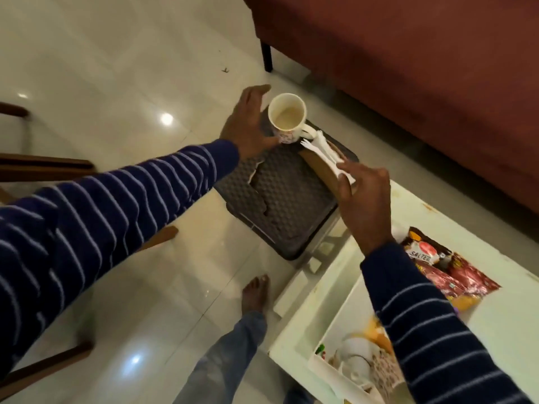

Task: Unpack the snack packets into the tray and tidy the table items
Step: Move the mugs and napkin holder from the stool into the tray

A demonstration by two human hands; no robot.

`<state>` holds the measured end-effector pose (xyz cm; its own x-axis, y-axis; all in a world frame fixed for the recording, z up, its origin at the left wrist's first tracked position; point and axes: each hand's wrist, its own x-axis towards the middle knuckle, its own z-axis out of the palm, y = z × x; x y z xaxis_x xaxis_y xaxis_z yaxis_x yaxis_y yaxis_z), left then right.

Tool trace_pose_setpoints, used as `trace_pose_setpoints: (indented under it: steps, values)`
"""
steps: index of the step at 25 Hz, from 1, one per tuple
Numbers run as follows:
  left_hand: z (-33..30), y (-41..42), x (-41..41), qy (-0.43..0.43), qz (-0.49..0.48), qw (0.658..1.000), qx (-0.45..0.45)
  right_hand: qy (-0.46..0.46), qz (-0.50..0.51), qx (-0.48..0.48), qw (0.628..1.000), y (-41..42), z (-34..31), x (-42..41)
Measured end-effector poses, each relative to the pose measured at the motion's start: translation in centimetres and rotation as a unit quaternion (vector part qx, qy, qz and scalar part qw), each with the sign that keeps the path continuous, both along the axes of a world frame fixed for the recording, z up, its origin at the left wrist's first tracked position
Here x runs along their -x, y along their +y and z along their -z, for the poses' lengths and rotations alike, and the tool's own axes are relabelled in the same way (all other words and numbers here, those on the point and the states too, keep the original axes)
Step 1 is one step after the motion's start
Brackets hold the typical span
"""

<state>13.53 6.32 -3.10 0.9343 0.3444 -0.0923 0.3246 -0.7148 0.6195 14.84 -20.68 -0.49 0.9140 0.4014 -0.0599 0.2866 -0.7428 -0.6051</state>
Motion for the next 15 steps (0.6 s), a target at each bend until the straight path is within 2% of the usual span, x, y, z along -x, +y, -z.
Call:
trace_pose_setpoints:
  steps: [5, 10, 15]
  values:
    - [2.6, 1.8, -3.2, 0.055, 0.081, 0.994, 0.053, -0.027, -0.085, 0.049, 0.995, 7.8, 1.2, -5.4]
    - [4.8, 2.1, -4.2, 0.02, 0.091, 0.993, 0.075, -0.03, -0.086, 0.161, 0.983, 10.2, 3.2, -7.7]
    - [5.0, 1.8, -4.4, -0.001, 0.08, 0.996, 0.048, -0.038, -0.111, 0.125, 0.985, 10.4, 4.5, -8.3]
